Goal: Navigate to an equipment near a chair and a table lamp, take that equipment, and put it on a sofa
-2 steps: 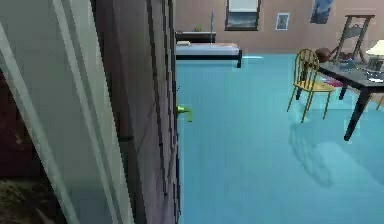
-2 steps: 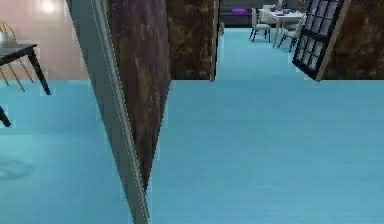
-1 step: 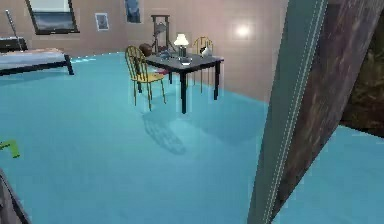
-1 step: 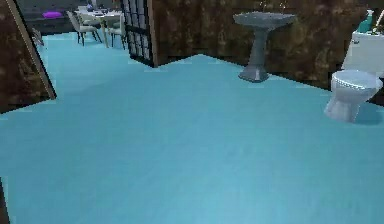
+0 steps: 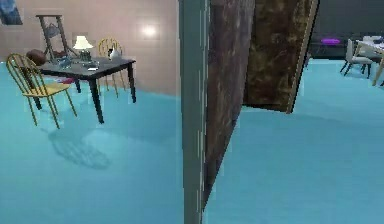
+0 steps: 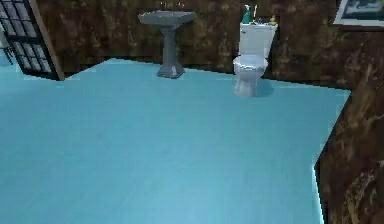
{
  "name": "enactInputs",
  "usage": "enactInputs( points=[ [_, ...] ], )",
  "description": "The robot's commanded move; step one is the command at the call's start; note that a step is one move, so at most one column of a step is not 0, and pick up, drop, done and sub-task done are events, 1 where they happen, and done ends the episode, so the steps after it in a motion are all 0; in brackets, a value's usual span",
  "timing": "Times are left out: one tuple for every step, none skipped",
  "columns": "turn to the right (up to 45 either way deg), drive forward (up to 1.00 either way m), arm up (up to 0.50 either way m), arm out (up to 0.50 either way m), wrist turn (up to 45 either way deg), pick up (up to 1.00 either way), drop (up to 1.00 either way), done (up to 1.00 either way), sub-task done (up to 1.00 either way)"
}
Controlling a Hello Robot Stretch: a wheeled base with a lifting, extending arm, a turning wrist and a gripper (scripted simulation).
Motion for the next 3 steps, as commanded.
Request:
enactInputs(
  points=[
    [0.0,0.45,0.00,0.00,0.0,0.00,0.00,0.00,0.00],
    [-45.0,0.00,0.00,0.00,0.0,0.00,0.00,0.00,0.00],
    [-3.0,0.00,0.00,0.00,0.0,0.00,0.00,0.00,0.00]
  ],
)
